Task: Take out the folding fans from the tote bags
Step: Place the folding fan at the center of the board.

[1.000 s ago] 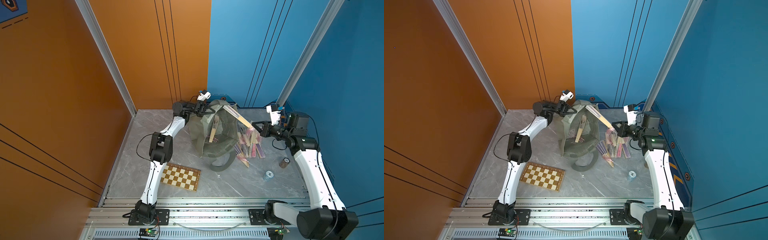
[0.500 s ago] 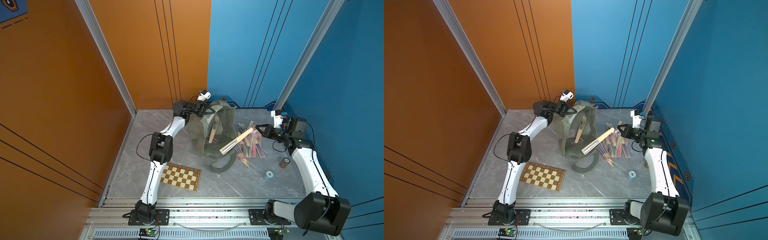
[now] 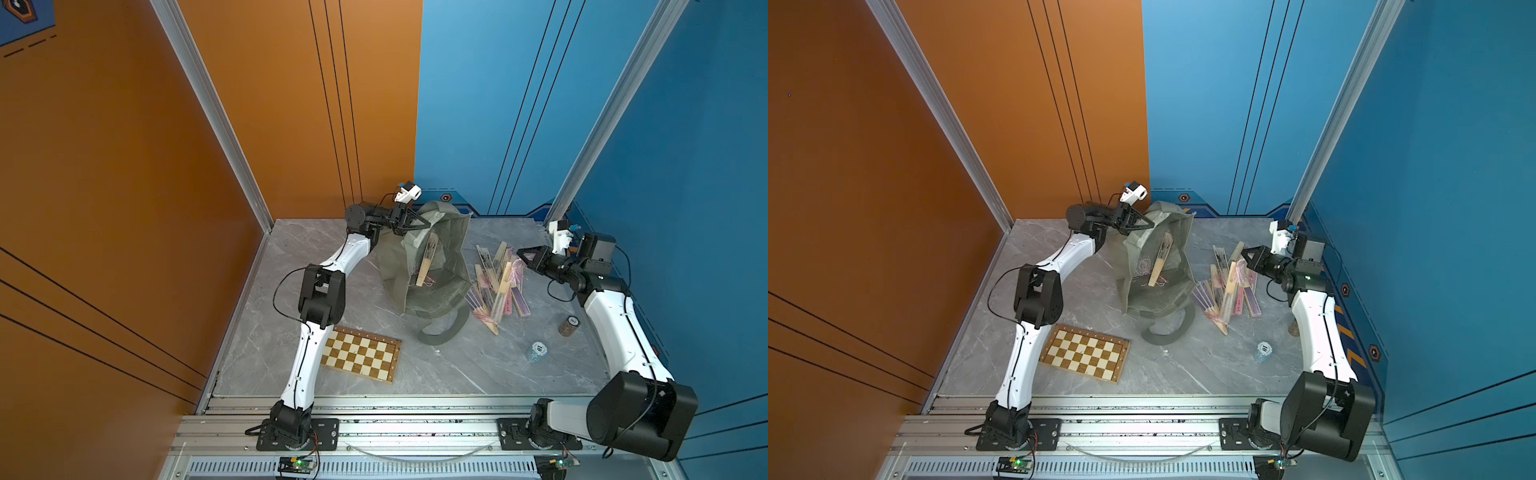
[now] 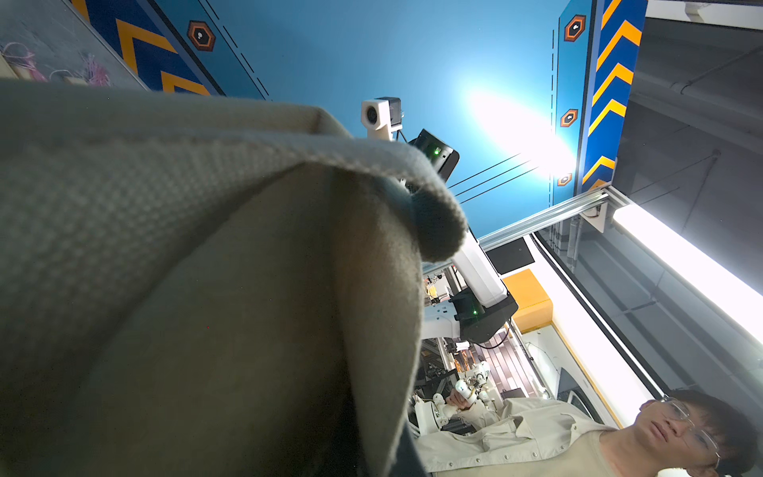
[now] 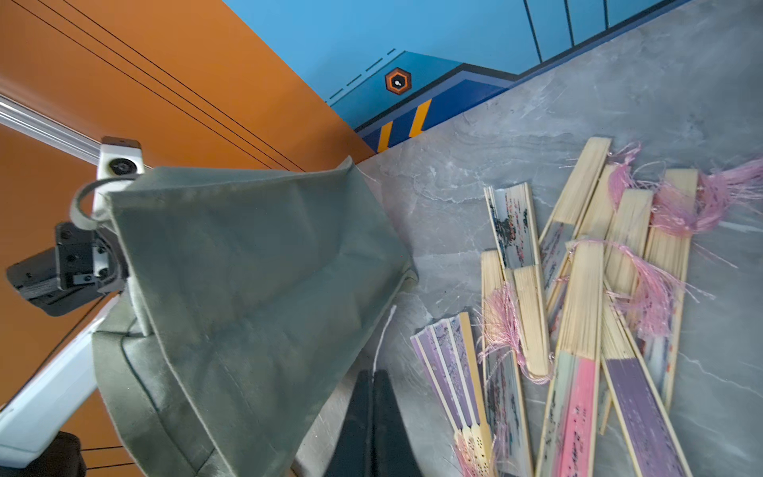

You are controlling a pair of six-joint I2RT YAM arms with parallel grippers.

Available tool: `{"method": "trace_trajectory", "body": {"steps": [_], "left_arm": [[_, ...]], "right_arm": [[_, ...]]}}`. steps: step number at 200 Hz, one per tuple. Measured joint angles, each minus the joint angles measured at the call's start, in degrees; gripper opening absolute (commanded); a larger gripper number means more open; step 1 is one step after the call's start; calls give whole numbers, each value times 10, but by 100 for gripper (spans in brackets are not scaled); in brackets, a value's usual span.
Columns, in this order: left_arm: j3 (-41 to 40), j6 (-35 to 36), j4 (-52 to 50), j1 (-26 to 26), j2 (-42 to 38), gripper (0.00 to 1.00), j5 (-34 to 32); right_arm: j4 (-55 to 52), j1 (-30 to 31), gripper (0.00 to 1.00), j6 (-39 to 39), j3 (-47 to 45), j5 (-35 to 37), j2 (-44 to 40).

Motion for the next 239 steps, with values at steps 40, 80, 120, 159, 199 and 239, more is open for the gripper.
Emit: {"method": "trace_trajectory", "body": {"steps": [40, 80, 120, 159, 199, 239], "left_arm": [[0, 0, 0, 0, 0, 0, 0], [0, 0, 0, 0, 0, 0, 0], [0, 0, 0, 0, 0, 0, 0], [0, 0, 0, 0, 0, 0, 0], [0, 0, 0, 0, 0, 0, 0], [0, 0, 0, 0, 0, 0, 0]], "right_arm": [[31, 2, 0, 26, 63, -9, 22], [41, 8, 0, 30, 75, -8, 56], [40, 20, 0, 30, 75, 15, 115], [22, 42, 0, 29, 91, 43, 205], [-9, 67, 7, 28, 141, 88, 291], [-24, 72, 27, 29, 201, 133, 357]]}}
